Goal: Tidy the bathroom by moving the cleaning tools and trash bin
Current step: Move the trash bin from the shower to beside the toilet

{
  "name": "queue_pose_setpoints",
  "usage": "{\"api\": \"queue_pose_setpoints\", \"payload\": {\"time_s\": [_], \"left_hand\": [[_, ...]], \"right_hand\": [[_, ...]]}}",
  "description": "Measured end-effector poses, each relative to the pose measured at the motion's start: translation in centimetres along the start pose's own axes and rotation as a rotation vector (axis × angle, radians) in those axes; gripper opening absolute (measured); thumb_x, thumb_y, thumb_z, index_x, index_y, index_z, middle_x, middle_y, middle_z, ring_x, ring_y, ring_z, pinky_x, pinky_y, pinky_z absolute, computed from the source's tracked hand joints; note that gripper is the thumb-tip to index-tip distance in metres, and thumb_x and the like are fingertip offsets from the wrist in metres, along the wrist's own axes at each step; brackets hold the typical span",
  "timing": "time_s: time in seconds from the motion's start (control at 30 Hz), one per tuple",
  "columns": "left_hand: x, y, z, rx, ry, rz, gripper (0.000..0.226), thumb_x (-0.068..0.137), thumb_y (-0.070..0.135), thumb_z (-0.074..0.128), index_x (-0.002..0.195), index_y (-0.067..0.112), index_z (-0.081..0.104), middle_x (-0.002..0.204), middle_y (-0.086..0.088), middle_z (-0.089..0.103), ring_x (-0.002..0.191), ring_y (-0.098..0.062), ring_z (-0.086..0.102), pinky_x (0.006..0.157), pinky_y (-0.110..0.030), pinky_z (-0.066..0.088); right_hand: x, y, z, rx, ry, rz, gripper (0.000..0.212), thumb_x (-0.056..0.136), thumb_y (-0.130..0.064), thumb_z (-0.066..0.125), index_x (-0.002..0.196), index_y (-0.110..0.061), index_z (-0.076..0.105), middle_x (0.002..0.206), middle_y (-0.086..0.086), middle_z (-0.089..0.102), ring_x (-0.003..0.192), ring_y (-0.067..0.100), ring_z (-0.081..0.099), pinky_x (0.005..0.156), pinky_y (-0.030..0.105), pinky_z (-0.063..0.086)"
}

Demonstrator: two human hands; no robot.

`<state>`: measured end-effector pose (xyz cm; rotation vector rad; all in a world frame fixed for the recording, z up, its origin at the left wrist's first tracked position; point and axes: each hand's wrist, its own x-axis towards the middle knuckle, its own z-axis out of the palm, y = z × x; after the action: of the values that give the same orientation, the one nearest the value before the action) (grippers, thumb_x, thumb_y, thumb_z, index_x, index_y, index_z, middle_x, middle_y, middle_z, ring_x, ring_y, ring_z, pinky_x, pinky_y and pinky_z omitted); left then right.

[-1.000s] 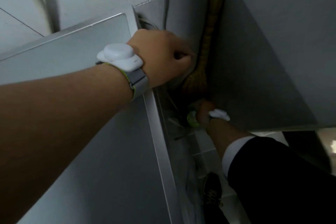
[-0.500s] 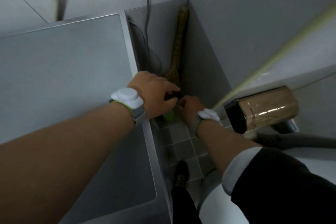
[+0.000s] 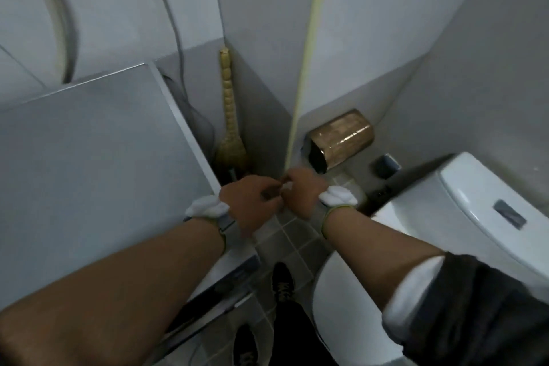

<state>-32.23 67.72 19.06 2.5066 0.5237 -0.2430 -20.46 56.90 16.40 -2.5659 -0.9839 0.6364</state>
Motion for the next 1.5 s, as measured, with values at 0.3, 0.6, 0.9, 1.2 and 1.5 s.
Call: {"api": "queue_pose_setpoints", "payload": {"time_s": [0.3,0.6,0.9,1.2,1.5], "left_hand": [[-7.2,9.5,6.3,-0.099,-0.044,0.202,0.035,0.09,0.036,0.058,0.123,0.026,0.062,0.123,0.001,0.064,0.11,-0.016,0.059,0.09,-0.023,0.041],[-15.9,18.5,10.4,-0.114,-0.045,0.281,0.03,0.088,0.039,0.059,0.117,0.03,0.065,0.115,0.007,0.064,0.096,-0.009,0.058,0.083,-0.023,0.042],[-28.5,28.6,19.5,-0.017,-0.061,0.348,0.031,0.085,0.048,0.057,0.115,0.042,0.06,0.11,0.019,0.059,0.088,-0.005,0.061,0.079,-0.024,0.045],[-36.8,38.1,25.4,0.008,-0.25,0.673,0.031,0.086,0.037,0.062,0.117,0.032,0.064,0.111,0.01,0.064,0.086,-0.009,0.061,0.078,-0.019,0.041],[-46.5,42.9,34.0,0.083,-0.439,0.916,0.031,0.084,0.035,0.066,0.114,0.028,0.066,0.113,0.006,0.066,0.105,-0.012,0.062,0.086,-0.018,0.042]], "right_hand": [[-20.7,5.8,-1.5,0.047,0.162,0.239,0.031,0.086,-0.035,0.058,0.116,-0.03,0.062,0.125,0.001,0.059,0.116,0.021,0.058,0.096,0.028,0.046],[-33.9,11.7,-1.7,0.064,0.262,0.292,0.023,0.089,-0.039,0.052,0.111,-0.041,0.058,0.126,-0.006,0.053,0.099,0.018,0.061,0.084,0.03,0.049],[-52.6,18.4,-0.2,0.117,0.273,0.387,0.027,0.089,-0.042,0.052,0.116,-0.039,0.056,0.127,-0.009,0.05,0.088,0.015,0.064,0.087,0.034,0.051],[-69.5,21.7,0.8,0.161,0.446,0.71,0.026,0.087,-0.038,0.055,0.113,-0.035,0.061,0.123,-0.003,0.055,0.11,0.023,0.059,0.089,0.027,0.044],[-86.2,22.1,7.8,0.27,0.45,1.009,0.021,0.091,-0.038,0.053,0.111,-0.037,0.06,0.123,-0.005,0.052,0.099,0.021,0.061,0.081,0.026,0.046]]}}
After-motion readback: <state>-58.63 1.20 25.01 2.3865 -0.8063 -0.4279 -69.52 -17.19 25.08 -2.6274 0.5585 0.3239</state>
